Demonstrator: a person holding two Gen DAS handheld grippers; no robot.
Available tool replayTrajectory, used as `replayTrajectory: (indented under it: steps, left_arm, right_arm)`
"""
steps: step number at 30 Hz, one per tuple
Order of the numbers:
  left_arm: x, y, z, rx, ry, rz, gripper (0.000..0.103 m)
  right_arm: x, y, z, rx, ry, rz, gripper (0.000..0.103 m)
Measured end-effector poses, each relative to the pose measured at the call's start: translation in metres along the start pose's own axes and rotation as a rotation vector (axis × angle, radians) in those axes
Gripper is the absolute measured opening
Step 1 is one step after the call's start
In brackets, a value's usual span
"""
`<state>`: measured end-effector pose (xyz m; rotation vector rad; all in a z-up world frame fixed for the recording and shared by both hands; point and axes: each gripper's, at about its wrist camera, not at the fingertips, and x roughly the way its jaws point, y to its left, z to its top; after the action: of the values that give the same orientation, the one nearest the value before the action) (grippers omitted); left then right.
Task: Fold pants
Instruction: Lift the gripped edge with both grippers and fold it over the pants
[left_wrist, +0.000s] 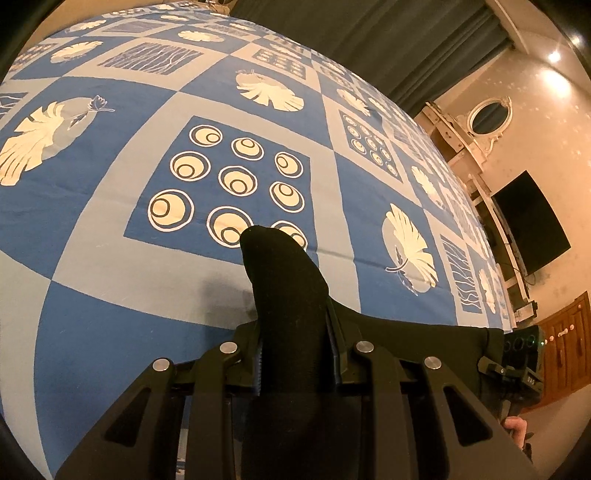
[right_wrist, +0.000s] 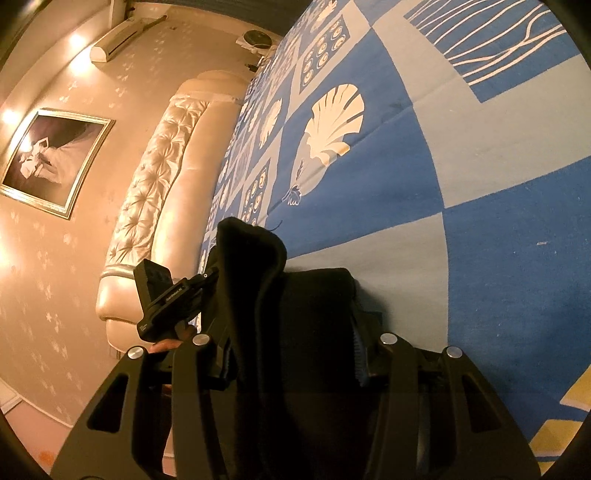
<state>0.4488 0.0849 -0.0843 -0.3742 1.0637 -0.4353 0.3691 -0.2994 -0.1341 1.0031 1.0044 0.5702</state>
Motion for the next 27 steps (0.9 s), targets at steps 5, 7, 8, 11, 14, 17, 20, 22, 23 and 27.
replayTrajectory:
  steps: [5, 7, 8, 11, 14, 17, 20, 22, 23, 27]
  left_arm:
    - [-0.001, -0.002, 0.002, 0.003, -0.015, -0.004, 0.026]
    - [0.000, -0.003, 0.004, 0.002, -0.016, -0.004, 0.026]
    - [0.001, -0.003, 0.005, 0.003, -0.011, -0.003, 0.026]
    - [0.003, 0.002, 0.005, -0.007, 0.009, -0.028, 0.032]
    - [-0.006, 0.014, 0.003, -0.054, 0.014, -0.105, 0.039]
    - [-0.026, 0.024, -0.006, -0.067, -0.017, -0.139, 0.042]
    - [-0.050, 0.034, -0.030, -0.058, -0.013, -0.152, 0.059]
    - [-0.063, 0.040, -0.048, -0.051, -0.001, -0.155, 0.060]
    - [-0.070, 0.044, -0.062, -0.054, 0.011, -0.151, 0.061]
    - [-0.082, 0.050, -0.102, -0.113, 0.064, -0.216, 0.068]
  right_arm:
    - [-0.001, 0.003, 0.004, -0.013, -0.003, -0.010, 0.045]
    - [0.000, 0.000, 0.005, -0.007, -0.008, -0.005, 0.045]
    - [0.000, -0.001, 0.005, -0.004, -0.010, -0.002, 0.045]
    - [-0.002, -0.006, 0.001, 0.005, -0.019, 0.000, 0.045]
    - [-0.008, -0.003, -0.003, 0.006, -0.014, 0.014, 0.058]
    - [-0.025, -0.006, -0.015, 0.045, -0.023, 0.049, 0.073]
    - [-0.048, -0.012, -0.037, 0.081, -0.042, 0.058, 0.079]
    - [-0.059, -0.015, -0.056, 0.095, -0.038, 0.059, 0.080]
    - [-0.062, -0.015, -0.064, 0.097, -0.034, 0.062, 0.080]
    - [-0.059, -0.007, -0.090, 0.083, -0.004, 0.089, 0.088]
